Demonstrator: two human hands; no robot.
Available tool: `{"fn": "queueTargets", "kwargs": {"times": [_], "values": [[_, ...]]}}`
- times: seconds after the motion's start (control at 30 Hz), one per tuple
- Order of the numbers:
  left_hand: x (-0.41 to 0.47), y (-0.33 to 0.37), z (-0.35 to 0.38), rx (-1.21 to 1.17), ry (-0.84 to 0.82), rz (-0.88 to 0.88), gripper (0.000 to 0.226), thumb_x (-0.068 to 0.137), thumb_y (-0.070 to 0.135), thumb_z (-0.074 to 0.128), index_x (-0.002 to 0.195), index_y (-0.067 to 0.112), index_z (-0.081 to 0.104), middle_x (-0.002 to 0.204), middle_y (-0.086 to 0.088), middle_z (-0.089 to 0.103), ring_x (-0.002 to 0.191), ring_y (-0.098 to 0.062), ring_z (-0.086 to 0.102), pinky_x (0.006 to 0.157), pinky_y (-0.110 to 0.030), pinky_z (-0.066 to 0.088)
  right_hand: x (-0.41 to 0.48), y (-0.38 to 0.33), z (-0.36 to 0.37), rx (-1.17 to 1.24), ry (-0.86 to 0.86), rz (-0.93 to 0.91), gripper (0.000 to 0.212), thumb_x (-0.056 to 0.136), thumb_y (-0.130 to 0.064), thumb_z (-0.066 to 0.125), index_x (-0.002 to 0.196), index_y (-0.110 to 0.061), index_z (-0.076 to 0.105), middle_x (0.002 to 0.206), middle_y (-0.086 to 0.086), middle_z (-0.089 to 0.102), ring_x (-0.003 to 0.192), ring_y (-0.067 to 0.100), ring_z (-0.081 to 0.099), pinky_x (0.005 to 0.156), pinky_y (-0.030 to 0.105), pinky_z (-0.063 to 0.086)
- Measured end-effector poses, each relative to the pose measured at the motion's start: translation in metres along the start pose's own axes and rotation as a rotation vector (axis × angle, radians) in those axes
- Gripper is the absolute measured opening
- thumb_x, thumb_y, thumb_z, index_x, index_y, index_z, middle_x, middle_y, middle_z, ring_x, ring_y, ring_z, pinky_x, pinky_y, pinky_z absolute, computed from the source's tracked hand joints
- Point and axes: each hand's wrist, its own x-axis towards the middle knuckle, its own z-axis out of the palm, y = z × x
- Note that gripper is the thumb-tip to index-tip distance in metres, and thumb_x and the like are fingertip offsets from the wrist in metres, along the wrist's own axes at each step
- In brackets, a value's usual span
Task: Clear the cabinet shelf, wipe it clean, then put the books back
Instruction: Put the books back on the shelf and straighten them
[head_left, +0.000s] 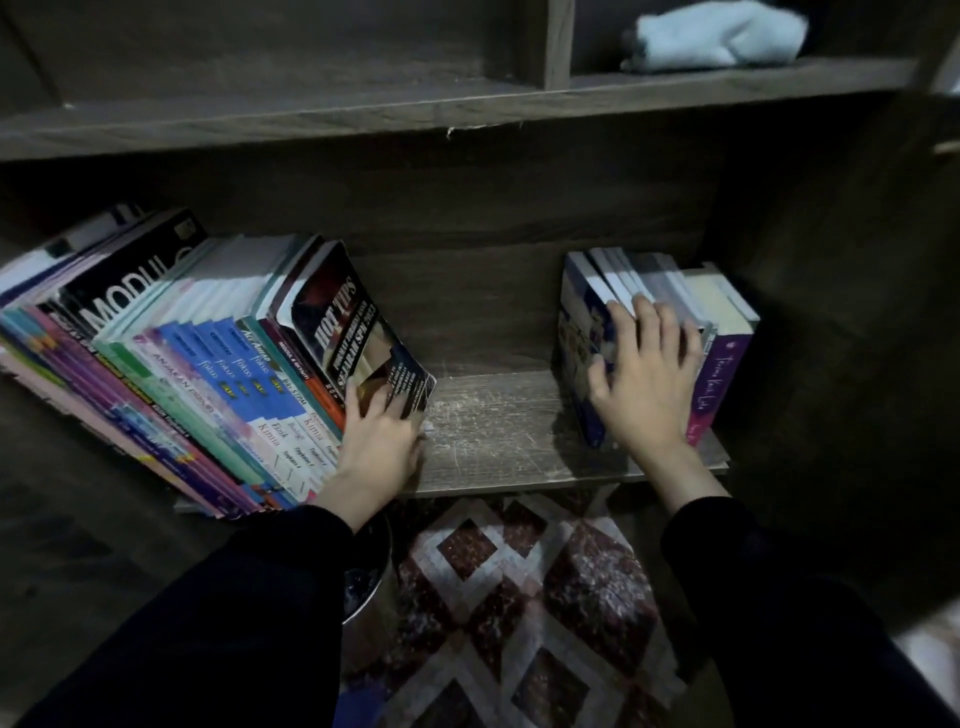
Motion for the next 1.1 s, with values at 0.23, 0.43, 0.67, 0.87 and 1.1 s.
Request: {"fn": "queueTargets", "kwargs": {"times": [0.23, 0.43, 0.67, 0.87, 1.1], "values": [[0.059, 0.110, -0.082, -1.067, 0.118, 0.318, 0.082, 0.089, 0.021, 0.064, 0.152, 0.029, 0.012, 0.158, -0.006, 0.021, 0.144, -0.021, 0.023, 0.116, -0.032, 0.024, 0.007, 0.014, -0.015, 0.022, -0.042, -0.001, 0.051, 0.083, -0.028, 0.043, 0.132, -0.015, 0.053, 0.136, 0.010, 0.053, 0.127, 0.028, 0.044, 0.100, 0.039, 0.019], [0.084, 0.167, -0.103, -1.193, 0.027, 0.290, 0.070, 0.091, 0.009, 0.053, 0.146, 0.040, 0.024, 0.158, -0.018, 0.011, 0.143, -0.035, 0.021, 0.104, -0.035, 0.033, 0.009, 0.044, -0.034, 0.517, -0.064, 0.120, 0.050, 0.083, -0.015, 0.039, 0.132, -0.015, 0.052, 0.133, 0.009, 0.053, 0.128, 0.021, 0.037, 0.107, 0.034, 0.023], [0.090, 0.183, -0.112, -1.091, 0.112, 0.159, 0.058, 0.085, 0.049, 0.064, 0.132, 0.034, 0.033, 0.141, -0.016, 0.030, 0.116, -0.044, 0.048, 0.089, -0.043, 0.043, 0.000, 0.081, -0.023, 0.396, -0.144, 0.139, 0.056, 0.088, -0.015, 0.052, 0.142, -0.023, 0.042, 0.152, 0.003, 0.035, 0.142, 0.021, 0.022, 0.119, 0.038, 0.007], [0.093, 0.170, -0.111, -0.981, 0.082, 0.217, 0.055, 0.091, 0.049, 0.055, 0.138, 0.035, 0.030, 0.142, -0.017, 0.030, 0.120, -0.048, 0.043, 0.090, -0.048, 0.042, 0.002, 0.086, -0.017, 0.356, -0.091, 0.109, 0.054, 0.088, -0.024, 0.059, 0.141, -0.026, 0.045, 0.147, 0.000, 0.041, 0.136, 0.020, 0.031, 0.115, 0.038, 0.014], [0.098, 0.181, -0.114, -0.924, 0.129, 0.103, 0.063, 0.086, 0.042, 0.056, 0.143, 0.042, 0.030, 0.148, -0.023, 0.027, 0.104, -0.045, 0.057, 0.097, -0.048, 0.042, -0.001, 0.073, -0.005, 0.335, 0.009, 0.164, 0.045, 0.094, -0.022, 0.050, 0.139, -0.021, 0.047, 0.145, 0.004, 0.044, 0.137, 0.023, 0.030, 0.118, 0.040, 0.008]]}}
